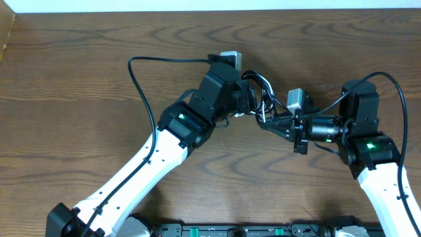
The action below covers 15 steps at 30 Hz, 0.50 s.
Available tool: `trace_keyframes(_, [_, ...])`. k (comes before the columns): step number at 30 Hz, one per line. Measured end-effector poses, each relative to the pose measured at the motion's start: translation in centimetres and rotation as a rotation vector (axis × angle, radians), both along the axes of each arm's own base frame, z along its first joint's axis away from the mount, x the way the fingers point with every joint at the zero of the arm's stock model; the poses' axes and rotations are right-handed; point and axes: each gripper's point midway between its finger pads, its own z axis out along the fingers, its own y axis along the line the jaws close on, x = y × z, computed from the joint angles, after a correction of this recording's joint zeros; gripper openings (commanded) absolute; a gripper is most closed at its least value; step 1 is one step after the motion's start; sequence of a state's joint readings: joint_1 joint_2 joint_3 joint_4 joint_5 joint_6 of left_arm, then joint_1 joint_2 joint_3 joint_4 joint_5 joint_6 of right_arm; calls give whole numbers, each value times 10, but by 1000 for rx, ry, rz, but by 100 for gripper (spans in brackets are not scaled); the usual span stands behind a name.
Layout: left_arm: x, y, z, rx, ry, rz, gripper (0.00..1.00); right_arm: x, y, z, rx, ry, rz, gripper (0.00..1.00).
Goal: Untangle cables
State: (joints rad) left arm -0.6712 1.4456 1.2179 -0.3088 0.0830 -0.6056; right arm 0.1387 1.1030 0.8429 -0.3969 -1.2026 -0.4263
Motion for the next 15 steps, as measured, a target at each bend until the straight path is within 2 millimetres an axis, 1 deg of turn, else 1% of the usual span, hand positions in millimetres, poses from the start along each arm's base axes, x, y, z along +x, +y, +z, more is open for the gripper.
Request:
trace_keyframes(6, [9,12,0,-24,22,94,7,-2,0,-2,-3,22,0,1])
trace_keyframes(12, [21,32,-3,-46,56,186,8,-3,0,-4,-5,33,0,1])
trace_keyframes(15, [23,39,-5,-45,66,209,7,-3,-1,-6,-11,45,-5,1])
